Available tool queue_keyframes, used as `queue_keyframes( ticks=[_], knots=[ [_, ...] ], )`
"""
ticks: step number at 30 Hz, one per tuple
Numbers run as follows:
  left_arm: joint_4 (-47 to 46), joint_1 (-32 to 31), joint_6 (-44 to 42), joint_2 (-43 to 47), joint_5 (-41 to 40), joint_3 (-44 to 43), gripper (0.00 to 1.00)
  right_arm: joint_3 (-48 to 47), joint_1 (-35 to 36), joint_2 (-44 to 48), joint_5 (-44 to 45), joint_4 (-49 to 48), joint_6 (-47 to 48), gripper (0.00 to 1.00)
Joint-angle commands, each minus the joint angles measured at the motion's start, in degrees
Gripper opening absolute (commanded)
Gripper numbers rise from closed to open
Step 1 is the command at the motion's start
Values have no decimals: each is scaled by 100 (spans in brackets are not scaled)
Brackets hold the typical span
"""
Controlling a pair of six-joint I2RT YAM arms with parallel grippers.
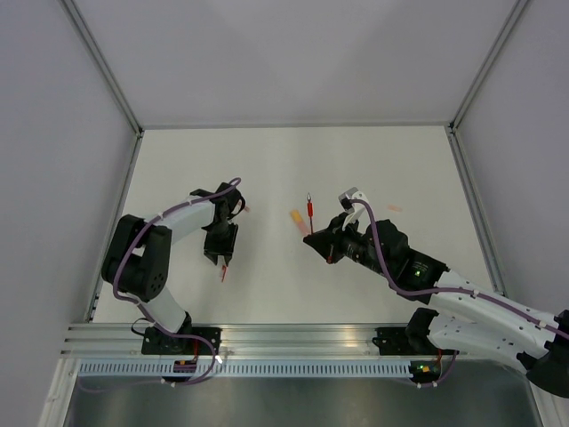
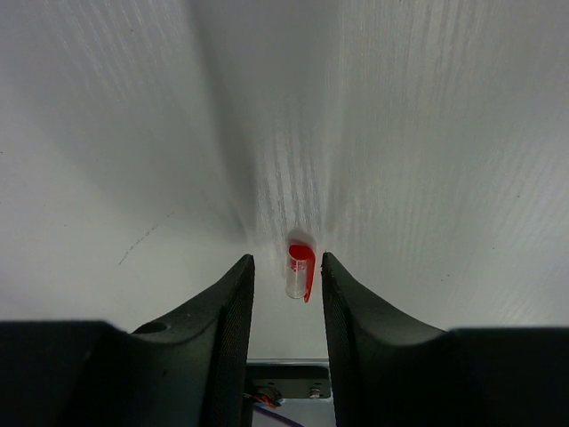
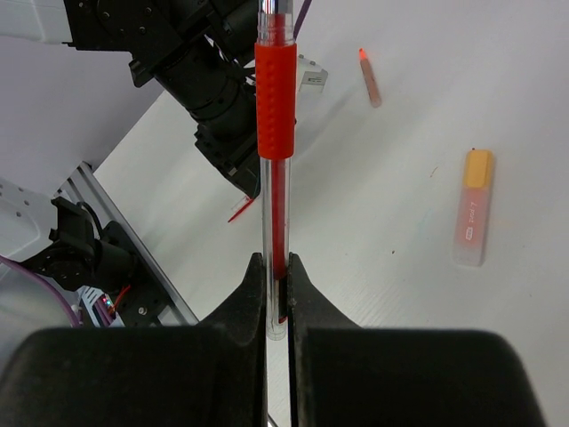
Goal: Insert the pens into the pen caps
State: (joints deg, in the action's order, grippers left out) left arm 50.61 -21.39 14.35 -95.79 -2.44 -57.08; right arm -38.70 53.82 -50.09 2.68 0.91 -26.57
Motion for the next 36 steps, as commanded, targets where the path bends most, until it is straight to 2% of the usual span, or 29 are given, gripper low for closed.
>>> queue_keyframes(
  ticks=[1,16,24,25,26,29,36],
  knots=[
    [-95,3,-240,-27,217,-23,41,3,-12,-45,5,-99,11,0],
    [248,3,-125,-441,85,-163,39,29,-12,60,5,-108,20,0],
    [256,-15,-160,-643,200,-172,30,29,-12,104,31,-108,29,0],
    [256,-6,-169,-660,208,-172,27,38,-12,104,31,-100,29,0],
    [248,-6,-195,-669,217,-172,19,38,-3,104,31,-108,20,0],
    [230,-6,-222,-643,217,-163,10,38,-12,95,49,-100,20,0],
    [11,-6,-240,-511,524,-163,2,38,-12,87,57,-99,37,0]
  ],
)
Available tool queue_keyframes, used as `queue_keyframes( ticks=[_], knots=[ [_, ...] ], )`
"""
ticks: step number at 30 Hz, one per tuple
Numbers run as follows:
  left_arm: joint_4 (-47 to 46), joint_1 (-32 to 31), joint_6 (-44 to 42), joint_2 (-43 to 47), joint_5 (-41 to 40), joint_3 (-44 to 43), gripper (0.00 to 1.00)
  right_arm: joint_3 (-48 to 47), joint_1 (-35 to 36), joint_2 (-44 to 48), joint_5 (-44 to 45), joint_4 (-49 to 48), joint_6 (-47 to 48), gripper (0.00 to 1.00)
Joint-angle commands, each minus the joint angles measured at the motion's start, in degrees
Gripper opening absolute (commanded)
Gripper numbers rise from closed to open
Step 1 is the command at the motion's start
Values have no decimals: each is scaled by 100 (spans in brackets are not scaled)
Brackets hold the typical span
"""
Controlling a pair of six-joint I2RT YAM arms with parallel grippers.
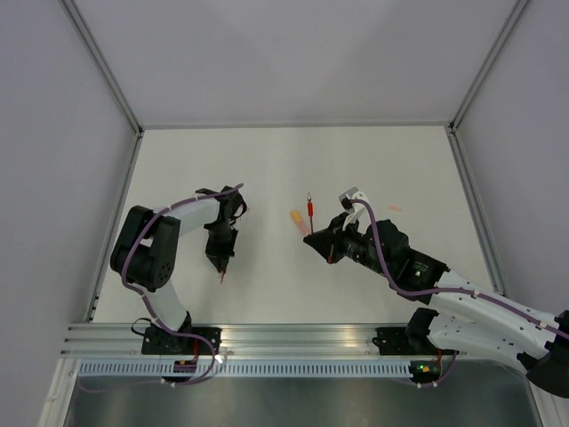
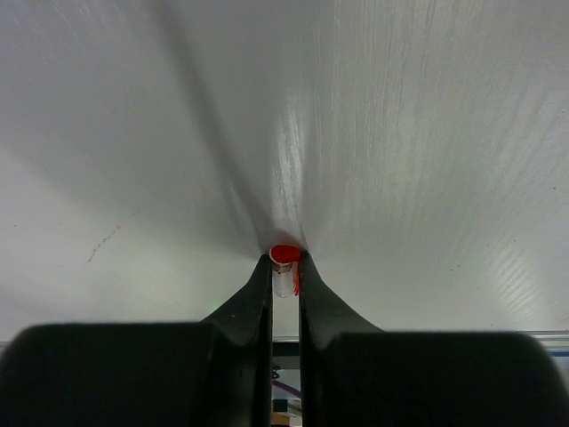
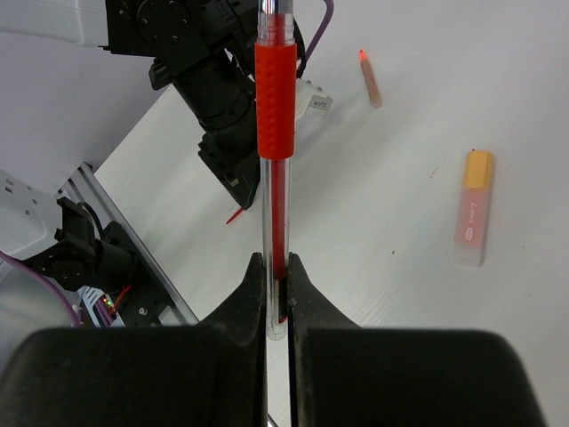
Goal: Insert the pens into the pen caps
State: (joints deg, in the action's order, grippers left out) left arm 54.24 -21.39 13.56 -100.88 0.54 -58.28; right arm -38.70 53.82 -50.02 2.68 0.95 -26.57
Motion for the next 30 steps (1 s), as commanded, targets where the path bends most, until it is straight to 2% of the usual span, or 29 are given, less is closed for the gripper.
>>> queue_keyframes(
  ticks=[1,9,19,22,26,30],
  knots=[
    [-387,-6,-152,24,289,-95,2,29,-12,80,57,-104,29,0],
    [-1002,-6,23,262,1202,-377,2,29,-12,-34,66,-104,55,0],
    [-1740,-6,208,613,1835,-474,2,-32,-12,-508,-22,-174,38,0],
    [-2030,-6,392,1034,2055,-474,2,-33,-3,-692,-240,-305,73,0],
    [-2864,-6,840,1895,2731,-263,2,29,-3,-895,-767,-631,90,0],
    [-4302,-6,1639,2932,3197,429,2,90,23,-957,-1102,-947,64,0]
  ],
)
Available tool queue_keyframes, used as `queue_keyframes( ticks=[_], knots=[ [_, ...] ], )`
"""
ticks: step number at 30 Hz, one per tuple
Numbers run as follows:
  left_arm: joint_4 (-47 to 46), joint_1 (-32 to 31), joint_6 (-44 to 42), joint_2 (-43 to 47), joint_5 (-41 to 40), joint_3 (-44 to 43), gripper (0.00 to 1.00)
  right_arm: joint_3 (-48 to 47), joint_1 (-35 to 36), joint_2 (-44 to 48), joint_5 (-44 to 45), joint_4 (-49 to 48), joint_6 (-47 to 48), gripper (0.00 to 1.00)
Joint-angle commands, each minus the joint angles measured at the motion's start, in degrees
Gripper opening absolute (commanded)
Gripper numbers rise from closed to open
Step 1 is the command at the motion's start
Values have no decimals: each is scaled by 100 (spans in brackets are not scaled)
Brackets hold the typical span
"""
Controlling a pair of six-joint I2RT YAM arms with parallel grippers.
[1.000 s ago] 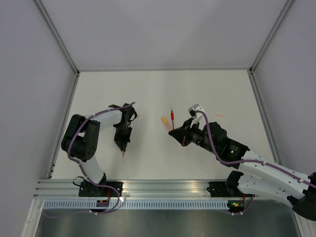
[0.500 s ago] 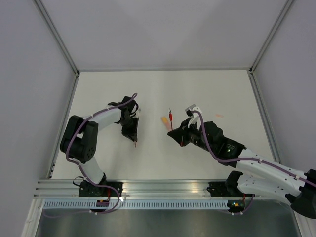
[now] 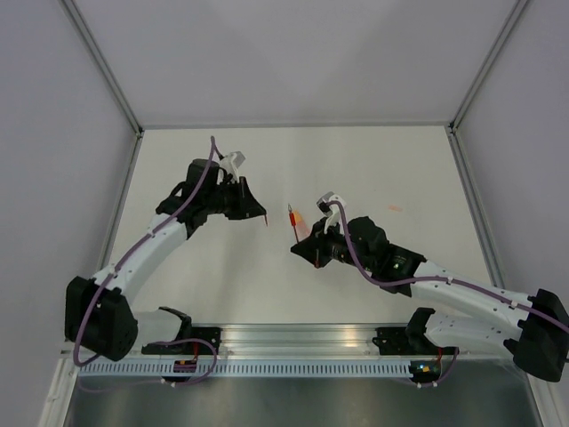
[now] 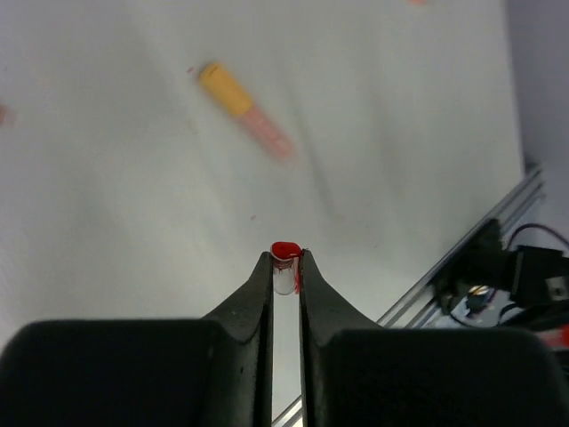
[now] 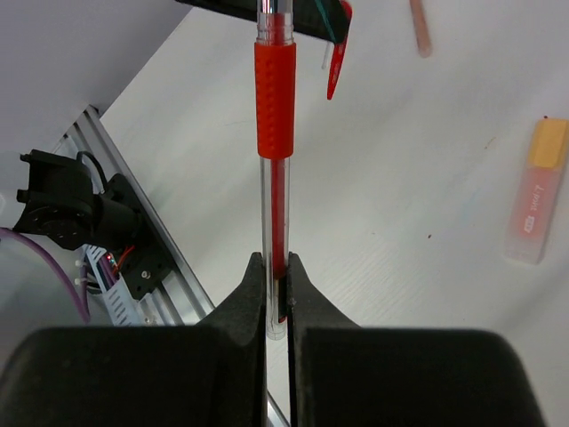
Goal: Insert the pens into the pen caps
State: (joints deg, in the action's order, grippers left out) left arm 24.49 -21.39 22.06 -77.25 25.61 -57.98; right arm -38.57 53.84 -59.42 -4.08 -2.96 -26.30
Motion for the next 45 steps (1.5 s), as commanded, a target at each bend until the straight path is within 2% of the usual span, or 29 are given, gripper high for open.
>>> queue_keyframes(
  ticks=[1,7,10,21,45],
  knots=[
    [-1576,-6,1139,997,752,523,2,112,21,9,-462,-600,38,0],
    [-3517,-6,2591,2020,1122,1385,2,148,135,-43,-761,-855,73,0],
    [-3968,-6,3005,2355,1140,1587,2,148,214,-70,-831,-925,73,0],
    [-3821,-6,3208,2997,964,1491,2,-2,477,-281,-946,-908,134,0],
    [-3671,-23,2725,2953,1254,1816,2,-2,539,-290,-603,-846,240,0]
  ],
)
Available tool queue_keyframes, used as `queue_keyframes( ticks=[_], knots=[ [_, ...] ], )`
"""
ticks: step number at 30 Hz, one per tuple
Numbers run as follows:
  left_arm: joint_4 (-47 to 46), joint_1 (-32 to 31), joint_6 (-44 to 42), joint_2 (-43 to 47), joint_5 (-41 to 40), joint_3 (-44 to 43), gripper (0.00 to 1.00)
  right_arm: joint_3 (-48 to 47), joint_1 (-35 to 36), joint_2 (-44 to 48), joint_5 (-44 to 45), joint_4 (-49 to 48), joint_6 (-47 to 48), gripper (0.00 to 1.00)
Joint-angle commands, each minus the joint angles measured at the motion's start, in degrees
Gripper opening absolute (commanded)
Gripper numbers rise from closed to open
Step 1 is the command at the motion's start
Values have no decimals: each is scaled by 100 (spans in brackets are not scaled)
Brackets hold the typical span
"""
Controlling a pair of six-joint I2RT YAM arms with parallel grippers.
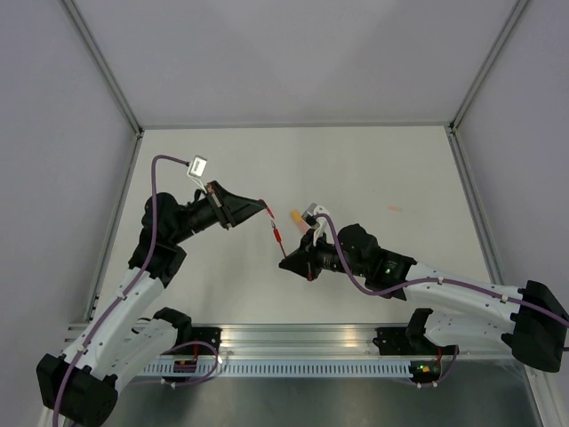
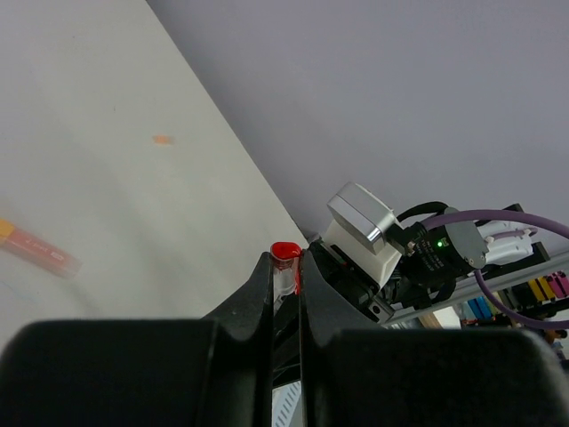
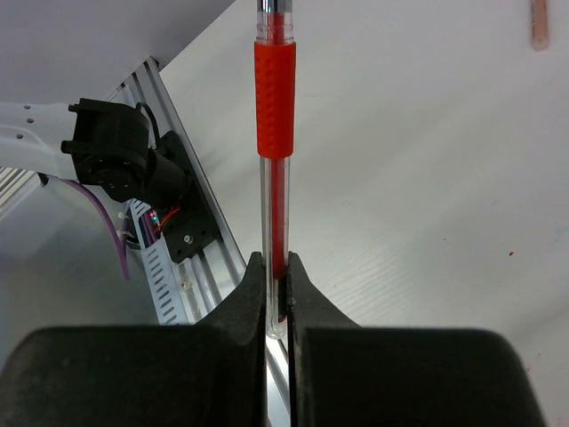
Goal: Insert the pens into the pen caps
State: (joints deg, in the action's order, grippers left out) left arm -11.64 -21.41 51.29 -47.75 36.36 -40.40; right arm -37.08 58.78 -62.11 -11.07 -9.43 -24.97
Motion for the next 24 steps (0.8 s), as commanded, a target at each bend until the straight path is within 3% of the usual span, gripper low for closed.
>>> queue_keyframes(
  ticks=[1,24],
  knots=[
    [-66,-30,-207,2,179,76,2,-150,37,-12,114,-191,107,0],
    [-321,-188,-312,-147,293,384,2,-142,37,32,193,-156,124,0]
  ],
)
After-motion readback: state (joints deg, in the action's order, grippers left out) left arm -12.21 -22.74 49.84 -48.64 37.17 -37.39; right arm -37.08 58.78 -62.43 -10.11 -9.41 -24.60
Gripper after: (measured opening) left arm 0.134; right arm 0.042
